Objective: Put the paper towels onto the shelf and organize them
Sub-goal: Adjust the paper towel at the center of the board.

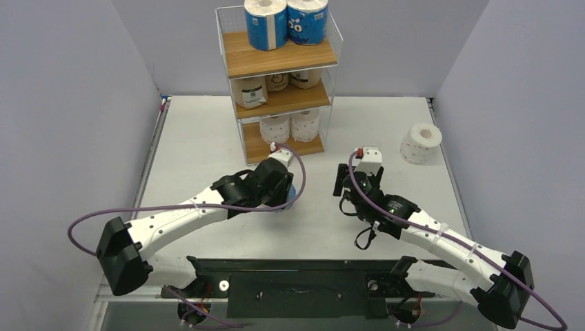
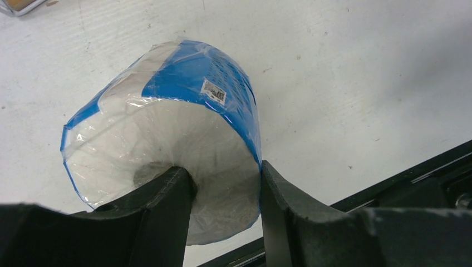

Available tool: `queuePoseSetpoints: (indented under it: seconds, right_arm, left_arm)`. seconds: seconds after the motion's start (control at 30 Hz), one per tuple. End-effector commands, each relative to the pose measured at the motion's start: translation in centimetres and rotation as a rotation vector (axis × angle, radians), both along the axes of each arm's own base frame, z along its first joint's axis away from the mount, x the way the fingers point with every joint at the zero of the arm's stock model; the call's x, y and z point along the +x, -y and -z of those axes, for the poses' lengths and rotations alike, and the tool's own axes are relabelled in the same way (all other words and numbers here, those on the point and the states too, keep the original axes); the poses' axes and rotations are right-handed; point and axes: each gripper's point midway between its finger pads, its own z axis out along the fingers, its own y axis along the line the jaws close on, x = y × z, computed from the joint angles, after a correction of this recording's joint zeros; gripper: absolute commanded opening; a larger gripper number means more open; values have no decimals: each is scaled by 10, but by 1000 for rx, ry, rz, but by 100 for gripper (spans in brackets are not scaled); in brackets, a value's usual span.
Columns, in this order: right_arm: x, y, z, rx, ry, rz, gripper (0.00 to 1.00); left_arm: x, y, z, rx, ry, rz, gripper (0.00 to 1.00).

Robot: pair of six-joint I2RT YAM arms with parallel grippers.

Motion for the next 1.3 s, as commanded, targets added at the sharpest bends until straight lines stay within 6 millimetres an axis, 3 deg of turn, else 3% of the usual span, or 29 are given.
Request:
queuePoseSetpoints:
  seconds: [0.0, 0.37, 0.6, 0.77, 0.93, 1.07, 1.27]
  right_arm:
    - [5, 6, -1, 97, 10, 52, 66]
    - [0, 12, 8, 125, 10, 21, 64]
    - [0, 16, 8, 119, 17, 29, 63]
    - [-1, 19, 8, 120, 24, 33, 63]
    - [-2, 20, 7, 119, 26, 34, 63]
    - [-2, 20, 5, 119, 28, 31, 63]
    - [-2, 20, 0, 121, 33, 28, 63]
  left_arm:
    - [14, 16, -18, 55, 63, 9, 23]
    - [16, 52, 11, 196, 27, 78, 23]
    - [11, 62, 34, 230, -26, 112, 26]
    - [9, 66, 39, 226, -43, 119, 30]
    - [10, 68, 32, 215, -32, 116, 43]
    - [12, 68, 15, 186, 0, 109, 61]
    - [11, 68, -10, 127, 32, 101, 70]
